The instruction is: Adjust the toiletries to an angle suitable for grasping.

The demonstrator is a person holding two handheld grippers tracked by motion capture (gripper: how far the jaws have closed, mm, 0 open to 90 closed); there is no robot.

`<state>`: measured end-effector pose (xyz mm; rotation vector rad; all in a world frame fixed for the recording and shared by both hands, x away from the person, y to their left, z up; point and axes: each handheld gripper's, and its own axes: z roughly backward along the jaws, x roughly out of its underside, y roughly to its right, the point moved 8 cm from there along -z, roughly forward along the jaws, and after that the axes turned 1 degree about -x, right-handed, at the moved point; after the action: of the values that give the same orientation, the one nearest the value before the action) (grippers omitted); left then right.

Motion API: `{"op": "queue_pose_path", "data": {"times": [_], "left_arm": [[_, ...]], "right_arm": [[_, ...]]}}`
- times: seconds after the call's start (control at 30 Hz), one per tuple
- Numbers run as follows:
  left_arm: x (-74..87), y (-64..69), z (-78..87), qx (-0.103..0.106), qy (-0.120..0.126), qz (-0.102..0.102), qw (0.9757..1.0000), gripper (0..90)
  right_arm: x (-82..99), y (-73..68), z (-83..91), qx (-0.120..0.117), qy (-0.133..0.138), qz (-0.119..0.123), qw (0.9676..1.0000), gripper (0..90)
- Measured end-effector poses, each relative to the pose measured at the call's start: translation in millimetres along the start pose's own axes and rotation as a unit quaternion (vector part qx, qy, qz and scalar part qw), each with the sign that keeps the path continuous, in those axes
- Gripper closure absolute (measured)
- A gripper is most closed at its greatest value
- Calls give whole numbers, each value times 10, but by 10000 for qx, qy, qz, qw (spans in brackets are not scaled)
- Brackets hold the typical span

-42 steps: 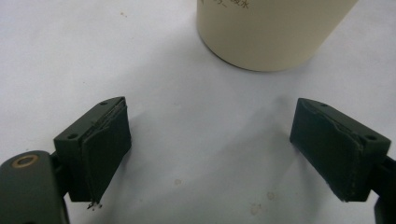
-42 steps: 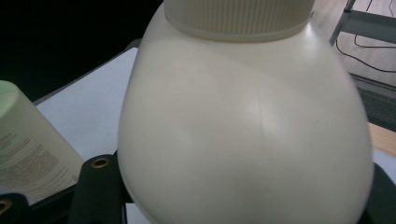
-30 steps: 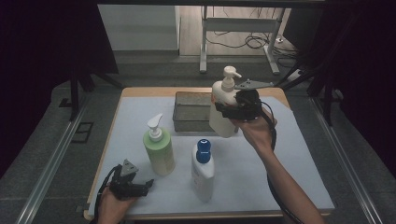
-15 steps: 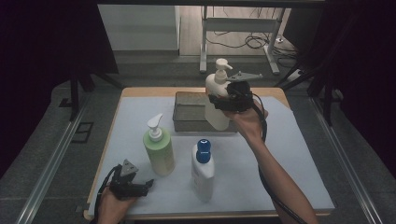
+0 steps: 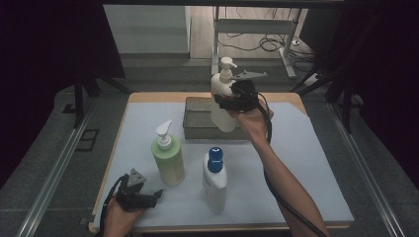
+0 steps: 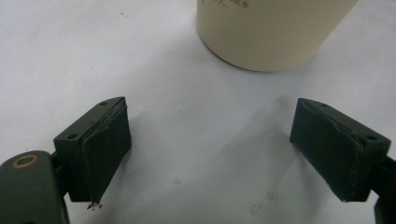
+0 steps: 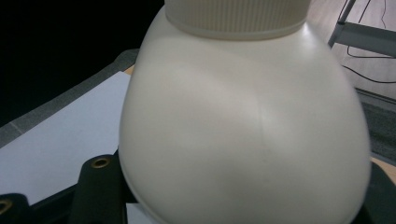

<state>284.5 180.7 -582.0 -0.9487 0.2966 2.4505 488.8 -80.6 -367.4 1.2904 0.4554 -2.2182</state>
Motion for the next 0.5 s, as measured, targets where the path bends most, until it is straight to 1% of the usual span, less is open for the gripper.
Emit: {"op": "queue_pose_path", "data": {"times": [0.27, 0.33, 0.5], "left_arm": [[0, 0, 0, 0, 0, 0, 10000, 120], [0, 0, 0, 1, 1, 0, 10000, 120], [1, 2, 0, 4, 0, 11, 10000, 120]], "right_arm": [[-46, 24, -161, 64, 26, -19, 10000, 371], [-48, 24, -176, 63, 17, -21, 10000, 371], [-70, 23, -317, 79, 32, -68, 9999, 371]]}}
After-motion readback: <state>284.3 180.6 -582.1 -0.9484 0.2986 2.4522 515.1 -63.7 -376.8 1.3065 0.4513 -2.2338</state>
